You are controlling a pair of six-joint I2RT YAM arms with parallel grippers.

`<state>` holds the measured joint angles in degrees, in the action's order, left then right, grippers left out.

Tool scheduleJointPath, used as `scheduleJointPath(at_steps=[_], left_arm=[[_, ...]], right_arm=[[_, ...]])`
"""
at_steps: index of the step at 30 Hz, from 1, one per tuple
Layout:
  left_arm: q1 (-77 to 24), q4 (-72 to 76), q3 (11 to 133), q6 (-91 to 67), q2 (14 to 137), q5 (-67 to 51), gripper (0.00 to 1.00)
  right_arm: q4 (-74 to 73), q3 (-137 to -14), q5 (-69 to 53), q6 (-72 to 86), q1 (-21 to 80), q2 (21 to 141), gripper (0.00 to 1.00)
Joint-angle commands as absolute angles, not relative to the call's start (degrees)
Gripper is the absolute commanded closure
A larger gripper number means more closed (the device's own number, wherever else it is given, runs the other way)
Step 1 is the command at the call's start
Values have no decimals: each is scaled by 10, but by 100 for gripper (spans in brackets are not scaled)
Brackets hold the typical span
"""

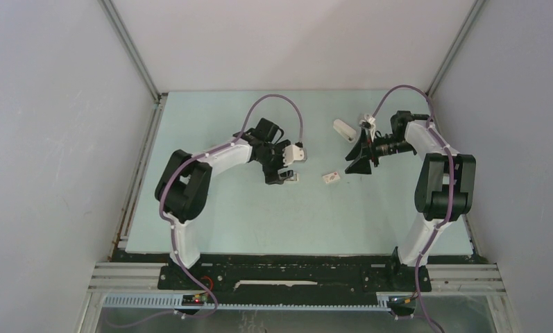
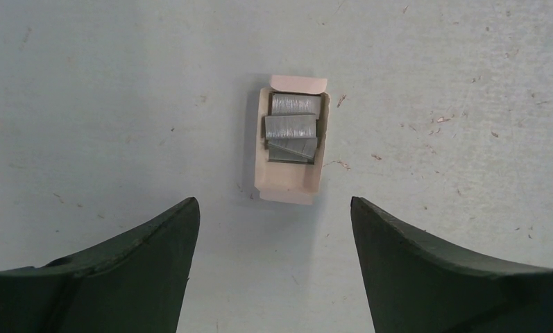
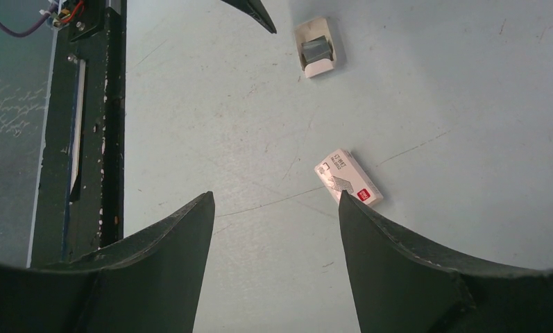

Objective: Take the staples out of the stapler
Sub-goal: Move the staple box to the center of the board.

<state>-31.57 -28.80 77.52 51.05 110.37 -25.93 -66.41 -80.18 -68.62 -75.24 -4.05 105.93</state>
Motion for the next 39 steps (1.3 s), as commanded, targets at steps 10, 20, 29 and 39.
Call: scheduleJointPath(at_steps=[10,20,29,39], left_arm=[[-348,-323,848,459,1142,-176,18],[-363,-342,863,477,1156,-150,21],[-366,-348,870,480,1166,-138,35],[-379,-332,869,472,1175,-104,45]], right_arm=[[-667,-798,-703,-748,-46,1037,25],[-671,-798,-704,-750,-56,1038,25],[-673,-798,-710,-750,-62,1036,25],[-686,-801,-718,-760,-78,1043,25]])
